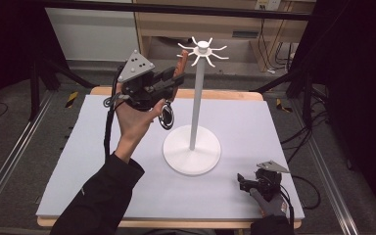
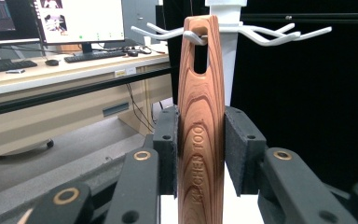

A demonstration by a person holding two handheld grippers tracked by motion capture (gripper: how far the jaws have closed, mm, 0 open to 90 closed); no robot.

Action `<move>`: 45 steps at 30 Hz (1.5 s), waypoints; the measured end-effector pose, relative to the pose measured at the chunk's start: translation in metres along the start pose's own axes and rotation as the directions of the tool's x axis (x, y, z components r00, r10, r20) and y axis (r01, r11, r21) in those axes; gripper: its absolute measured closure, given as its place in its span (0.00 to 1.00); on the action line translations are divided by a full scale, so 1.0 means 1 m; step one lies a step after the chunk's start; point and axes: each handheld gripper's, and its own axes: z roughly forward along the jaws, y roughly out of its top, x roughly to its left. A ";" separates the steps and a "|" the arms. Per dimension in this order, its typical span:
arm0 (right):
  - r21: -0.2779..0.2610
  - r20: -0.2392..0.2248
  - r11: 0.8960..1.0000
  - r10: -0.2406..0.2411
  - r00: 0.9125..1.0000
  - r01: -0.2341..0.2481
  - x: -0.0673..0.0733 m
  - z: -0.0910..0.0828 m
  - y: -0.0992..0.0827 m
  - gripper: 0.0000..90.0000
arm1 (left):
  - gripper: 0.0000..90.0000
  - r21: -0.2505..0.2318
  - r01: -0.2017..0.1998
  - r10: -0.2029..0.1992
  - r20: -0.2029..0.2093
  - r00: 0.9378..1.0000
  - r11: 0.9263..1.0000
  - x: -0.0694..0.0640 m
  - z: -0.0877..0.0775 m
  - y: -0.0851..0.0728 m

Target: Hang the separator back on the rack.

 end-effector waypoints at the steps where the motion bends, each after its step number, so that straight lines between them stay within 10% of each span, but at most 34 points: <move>1: 0.001 0.000 1.000 -0.002 1.000 0.002 0.000 0.000 0.000 0.06 | 0.75 0.004 -0.002 0.002 -0.005 1.000 1.000 0.000 0.001 -0.001; 26: 0.002 0.005 1.000 0.004 1.000 -0.004 0.000 0.000 0.000 0.06 | 0.62 0.021 0.009 -0.009 0.000 1.000 1.000 0.008 -0.009 -0.014; 45: 0.000 0.025 1.000 0.021 0.999 -0.021 -0.002 0.001 -0.001 0.06 | 0.40 0.137 0.039 -0.036 -0.025 0.999 0.990 0.033 -0.054 -0.081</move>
